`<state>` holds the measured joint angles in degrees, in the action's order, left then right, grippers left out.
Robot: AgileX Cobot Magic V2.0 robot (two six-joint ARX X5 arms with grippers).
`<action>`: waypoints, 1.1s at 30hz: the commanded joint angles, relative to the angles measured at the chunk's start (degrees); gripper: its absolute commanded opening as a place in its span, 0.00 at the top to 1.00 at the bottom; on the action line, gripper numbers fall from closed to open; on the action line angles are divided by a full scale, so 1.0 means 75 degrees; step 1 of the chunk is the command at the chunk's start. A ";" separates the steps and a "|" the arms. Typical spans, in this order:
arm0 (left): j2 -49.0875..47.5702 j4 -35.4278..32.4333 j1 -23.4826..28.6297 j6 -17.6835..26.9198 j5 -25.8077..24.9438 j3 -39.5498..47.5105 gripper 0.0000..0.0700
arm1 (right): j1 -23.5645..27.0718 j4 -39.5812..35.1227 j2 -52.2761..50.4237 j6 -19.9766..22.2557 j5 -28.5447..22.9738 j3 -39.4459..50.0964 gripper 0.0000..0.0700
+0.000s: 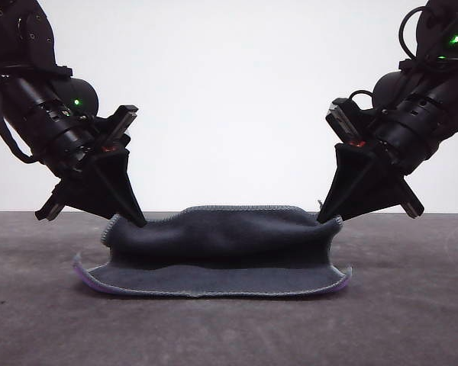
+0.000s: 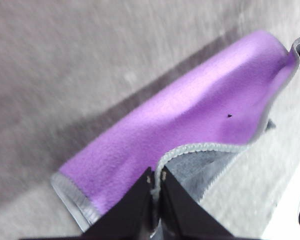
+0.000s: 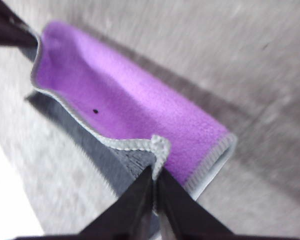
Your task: Fold clothes
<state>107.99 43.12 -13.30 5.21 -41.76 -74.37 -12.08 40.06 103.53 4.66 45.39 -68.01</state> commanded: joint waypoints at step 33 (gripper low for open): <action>-0.0068 0.2091 -0.0101 0.1000 -0.0033 -0.0152 0.99 | -0.0446 0.1798 0.0035 0.0888 0.0132 -0.0143 0.99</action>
<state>107.20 58.59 -13.80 11.40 -41.78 -74.41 -15.07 53.27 103.53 10.27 46.31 -68.01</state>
